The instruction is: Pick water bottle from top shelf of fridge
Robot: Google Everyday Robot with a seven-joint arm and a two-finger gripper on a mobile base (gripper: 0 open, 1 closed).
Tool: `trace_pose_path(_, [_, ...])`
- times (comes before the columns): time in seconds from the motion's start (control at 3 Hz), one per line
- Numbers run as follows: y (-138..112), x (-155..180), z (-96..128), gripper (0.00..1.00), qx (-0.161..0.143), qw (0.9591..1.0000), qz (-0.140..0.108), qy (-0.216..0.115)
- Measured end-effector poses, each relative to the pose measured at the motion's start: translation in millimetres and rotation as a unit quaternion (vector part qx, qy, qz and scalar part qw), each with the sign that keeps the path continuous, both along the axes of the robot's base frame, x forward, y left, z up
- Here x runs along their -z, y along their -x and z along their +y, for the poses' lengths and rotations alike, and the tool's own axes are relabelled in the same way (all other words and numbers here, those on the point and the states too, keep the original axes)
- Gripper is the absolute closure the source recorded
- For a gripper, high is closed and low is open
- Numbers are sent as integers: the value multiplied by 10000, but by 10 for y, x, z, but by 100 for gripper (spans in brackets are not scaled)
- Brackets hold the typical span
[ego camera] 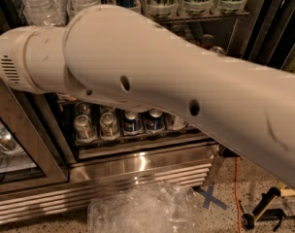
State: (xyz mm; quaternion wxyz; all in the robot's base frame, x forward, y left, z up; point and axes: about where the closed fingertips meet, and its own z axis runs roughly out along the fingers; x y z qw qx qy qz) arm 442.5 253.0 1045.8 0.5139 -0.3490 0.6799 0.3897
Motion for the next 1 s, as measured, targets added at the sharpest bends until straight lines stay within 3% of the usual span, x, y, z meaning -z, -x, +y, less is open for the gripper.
trace_pose_path(0.33, [-95,-31,47,0,247,9994,-54,-221])
trace_pose_path(0.67, [-160,117,-47,0,937,9950,-86,-322])
trace_pose_path(1.0, [-172,381,-375,0,1811,9830,-300,-107])
